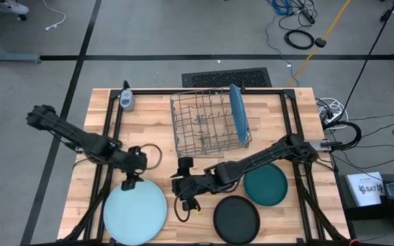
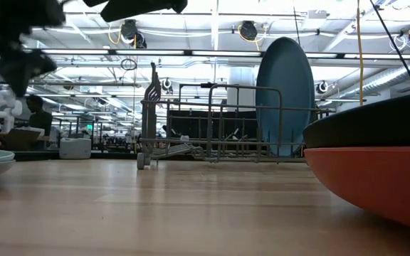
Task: Sort dishes
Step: Put the light blue plate in the dish rack
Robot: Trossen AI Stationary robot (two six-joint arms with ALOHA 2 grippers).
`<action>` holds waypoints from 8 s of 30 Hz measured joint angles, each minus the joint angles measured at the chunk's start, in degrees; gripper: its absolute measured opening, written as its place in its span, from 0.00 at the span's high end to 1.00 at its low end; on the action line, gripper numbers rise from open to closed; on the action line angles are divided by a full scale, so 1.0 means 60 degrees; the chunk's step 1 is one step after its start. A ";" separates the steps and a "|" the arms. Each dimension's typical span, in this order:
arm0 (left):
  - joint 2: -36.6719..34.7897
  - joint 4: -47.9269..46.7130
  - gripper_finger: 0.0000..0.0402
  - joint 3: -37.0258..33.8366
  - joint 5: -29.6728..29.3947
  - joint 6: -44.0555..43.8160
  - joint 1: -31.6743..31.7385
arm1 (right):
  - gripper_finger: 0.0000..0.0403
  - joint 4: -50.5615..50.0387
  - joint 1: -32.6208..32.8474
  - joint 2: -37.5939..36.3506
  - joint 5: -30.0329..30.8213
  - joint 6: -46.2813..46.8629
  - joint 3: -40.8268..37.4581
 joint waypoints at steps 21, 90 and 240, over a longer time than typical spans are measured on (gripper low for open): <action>0.3706 0.1555 0.37 -0.0011 0.0278 0.1836 -0.0362 | 0.46 -0.0027 0.0021 -0.0004 -0.0007 -0.0040 0.0000; 0.4316 0.0592 0.53 0.2375 0.0367 -0.1550 -0.2904 | 0.46 -0.1420 0.0165 -0.0033 0.0030 0.0171 0.0007; 0.7279 -0.0158 1.00 0.4357 -0.3916 -0.1536 -0.3881 | 0.53 0.0321 0.0419 0.2634 0.1953 -0.1395 0.0007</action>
